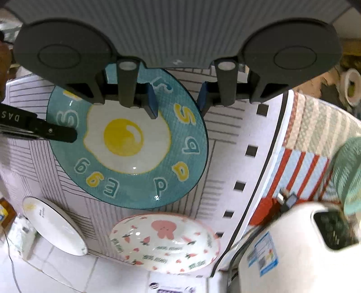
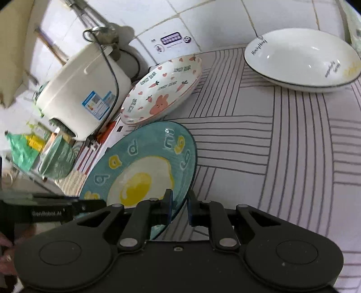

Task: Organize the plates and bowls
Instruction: 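Lift the blue egg plate and lower it onto the white plate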

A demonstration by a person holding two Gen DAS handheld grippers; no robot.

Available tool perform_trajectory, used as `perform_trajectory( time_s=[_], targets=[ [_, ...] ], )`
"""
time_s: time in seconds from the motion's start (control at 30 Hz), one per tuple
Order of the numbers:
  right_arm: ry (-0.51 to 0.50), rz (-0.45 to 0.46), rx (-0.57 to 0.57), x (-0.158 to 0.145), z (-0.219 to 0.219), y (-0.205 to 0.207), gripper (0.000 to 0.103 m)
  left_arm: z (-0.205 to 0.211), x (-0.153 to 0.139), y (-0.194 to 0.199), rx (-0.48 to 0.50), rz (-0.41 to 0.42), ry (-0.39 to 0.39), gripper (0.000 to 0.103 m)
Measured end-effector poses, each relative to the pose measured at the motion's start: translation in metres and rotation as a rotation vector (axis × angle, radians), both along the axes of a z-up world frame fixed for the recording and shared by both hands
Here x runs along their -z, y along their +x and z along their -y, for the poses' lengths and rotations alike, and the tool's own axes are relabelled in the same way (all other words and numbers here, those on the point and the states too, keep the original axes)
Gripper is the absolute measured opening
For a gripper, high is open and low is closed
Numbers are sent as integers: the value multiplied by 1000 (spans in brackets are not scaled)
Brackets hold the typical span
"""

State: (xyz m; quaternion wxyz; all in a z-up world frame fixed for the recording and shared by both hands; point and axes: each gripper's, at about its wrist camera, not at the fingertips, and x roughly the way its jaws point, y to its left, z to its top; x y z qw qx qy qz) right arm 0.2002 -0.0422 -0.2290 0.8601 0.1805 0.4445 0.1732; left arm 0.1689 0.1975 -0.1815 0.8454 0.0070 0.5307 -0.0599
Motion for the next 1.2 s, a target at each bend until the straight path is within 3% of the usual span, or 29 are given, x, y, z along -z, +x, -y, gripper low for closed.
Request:
perform_trajectory(
  time_s=[0.2,0.3,0.67,1.0,1.2],
  targets=[
    [16,34,-39,-14,28,-8,20,29,-28,3,6,31,3,35],
    [19,65,-35,-30,45,-11,20,46,-41,13,12,28,-31,35],
    [28,143,36,-66,110,2,20,123,-75,50,74,110,16,35],
    [-39,145,36,-81,166,30,20,180,-72,90,98,113,-12,35],
    [14,99,109,-75,198,43,20,207,-63,116,137,70,-14,35]
  ],
)
